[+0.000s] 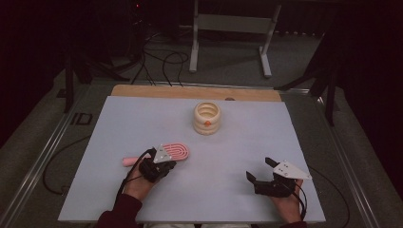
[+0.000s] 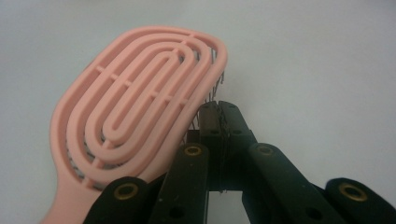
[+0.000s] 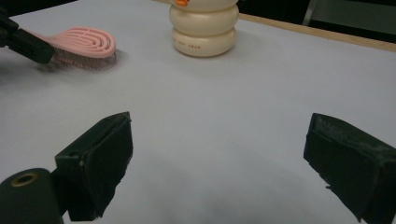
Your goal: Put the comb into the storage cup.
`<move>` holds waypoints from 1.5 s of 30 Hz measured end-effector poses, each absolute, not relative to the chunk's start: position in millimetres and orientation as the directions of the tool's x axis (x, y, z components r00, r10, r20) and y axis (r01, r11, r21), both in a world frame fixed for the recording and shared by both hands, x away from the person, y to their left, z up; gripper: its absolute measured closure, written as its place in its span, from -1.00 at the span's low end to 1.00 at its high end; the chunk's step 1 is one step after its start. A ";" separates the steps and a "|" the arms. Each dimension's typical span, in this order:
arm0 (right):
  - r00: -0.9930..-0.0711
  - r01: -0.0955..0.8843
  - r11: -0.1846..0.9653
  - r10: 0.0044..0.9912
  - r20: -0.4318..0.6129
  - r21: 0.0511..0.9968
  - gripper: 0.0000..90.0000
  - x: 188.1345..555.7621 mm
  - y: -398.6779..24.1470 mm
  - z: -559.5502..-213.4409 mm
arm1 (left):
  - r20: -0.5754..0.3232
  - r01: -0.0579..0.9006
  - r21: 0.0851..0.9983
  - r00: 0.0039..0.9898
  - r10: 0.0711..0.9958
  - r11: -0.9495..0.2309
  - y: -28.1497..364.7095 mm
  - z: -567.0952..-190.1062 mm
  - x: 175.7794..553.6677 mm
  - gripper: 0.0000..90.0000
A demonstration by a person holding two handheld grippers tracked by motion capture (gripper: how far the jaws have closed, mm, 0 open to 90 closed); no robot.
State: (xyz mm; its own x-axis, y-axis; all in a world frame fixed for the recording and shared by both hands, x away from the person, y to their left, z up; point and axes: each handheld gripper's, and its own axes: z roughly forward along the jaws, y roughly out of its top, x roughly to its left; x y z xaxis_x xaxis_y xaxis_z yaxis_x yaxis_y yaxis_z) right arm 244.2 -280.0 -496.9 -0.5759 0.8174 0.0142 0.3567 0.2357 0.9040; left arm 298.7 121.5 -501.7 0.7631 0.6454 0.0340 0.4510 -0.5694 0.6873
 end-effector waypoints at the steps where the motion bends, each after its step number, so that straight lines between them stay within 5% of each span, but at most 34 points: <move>1: -0.573 0.358 0.234 0.820 0.014 0.904 -0.82 244.3 -280.0 -496.9 | 0.031 0.456 0.686 0.760 0.649 -0.567 121.0 -501.3 300.4 0.99; 28: -0.576 0.361 0.243 0.817 0.010 0.900 -0.82 245.3 -280.0 -497.7 | -0.024 0.560 0.644 0.695 0.718 -0.521 108.7 -496.5 342.6 0.99; 40: -0.576 0.361 0.242 0.817 0.011 0.901 -0.82 245.2 -280.0 -497.5 | -0.028 0.527 0.689 0.706 0.708 -0.498 111.3 -485.1 335.0 0.99; 45: -0.573 0.359 0.237 0.820 0.012 0.903 -0.82 245.0 -280.5 -497.4 | -0.028 0.491 0.744 0.700 0.713 -0.453 120.4 -471.4 325.8 0.78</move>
